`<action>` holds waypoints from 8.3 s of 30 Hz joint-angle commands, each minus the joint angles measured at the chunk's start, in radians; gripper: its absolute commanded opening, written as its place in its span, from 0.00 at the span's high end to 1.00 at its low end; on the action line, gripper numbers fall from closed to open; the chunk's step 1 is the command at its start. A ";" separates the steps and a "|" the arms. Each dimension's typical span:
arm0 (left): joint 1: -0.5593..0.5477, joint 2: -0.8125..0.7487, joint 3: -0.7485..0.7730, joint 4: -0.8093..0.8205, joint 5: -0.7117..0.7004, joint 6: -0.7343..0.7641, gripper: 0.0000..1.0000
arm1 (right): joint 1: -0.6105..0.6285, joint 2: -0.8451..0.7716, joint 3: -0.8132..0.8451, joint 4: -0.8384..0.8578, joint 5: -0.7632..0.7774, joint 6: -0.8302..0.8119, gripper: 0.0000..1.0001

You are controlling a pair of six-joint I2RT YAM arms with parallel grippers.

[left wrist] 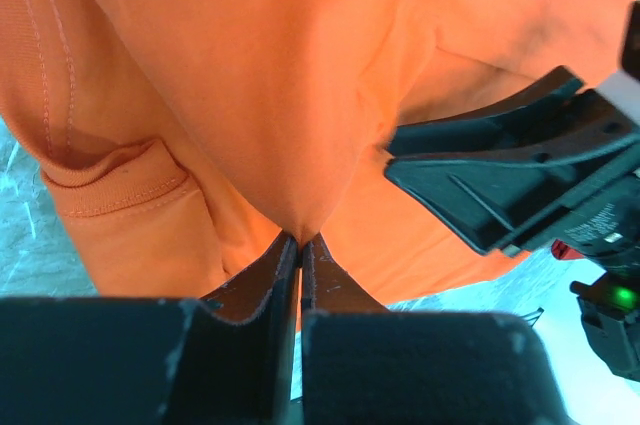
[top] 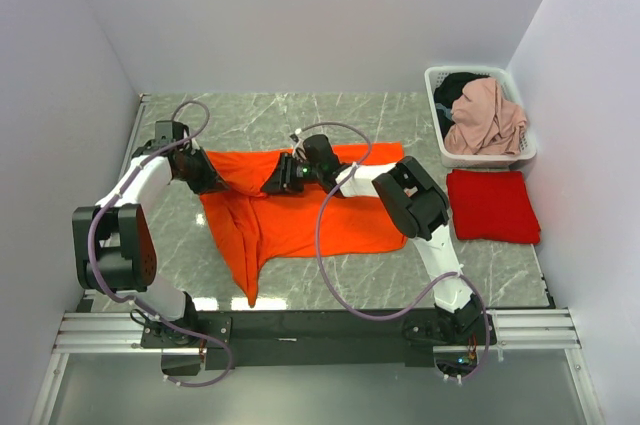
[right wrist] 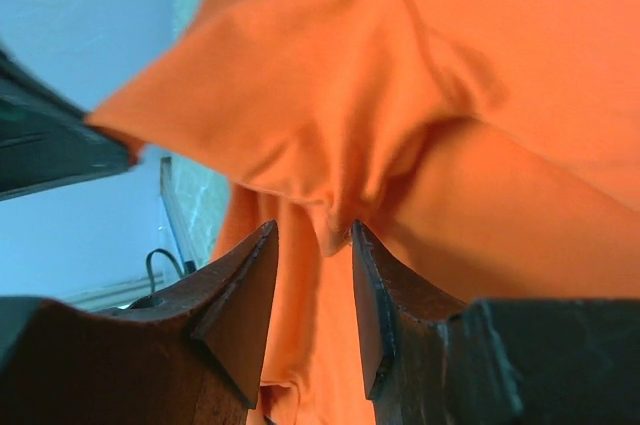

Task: Fold and stack the t-shirts
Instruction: Fold the tshirt

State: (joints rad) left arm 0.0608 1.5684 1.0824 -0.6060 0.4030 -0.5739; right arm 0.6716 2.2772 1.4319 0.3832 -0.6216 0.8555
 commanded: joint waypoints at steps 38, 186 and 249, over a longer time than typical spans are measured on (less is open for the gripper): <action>0.017 -0.022 0.020 0.029 0.011 -0.030 0.92 | 0.023 0.050 0.010 0.052 0.003 0.094 0.66; -0.055 -0.348 -0.432 0.083 -0.412 -0.242 0.12 | -0.452 -0.840 -0.656 -0.808 0.554 -0.334 0.53; -0.093 -0.248 -0.199 -0.110 -0.572 -0.170 0.22 | -0.308 -0.777 -0.372 -0.836 0.557 -0.362 0.61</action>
State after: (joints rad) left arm -0.0010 1.3125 0.8413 -0.6960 -0.0376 -0.7528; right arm 0.3328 1.4799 1.0225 -0.5014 -0.0422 0.4992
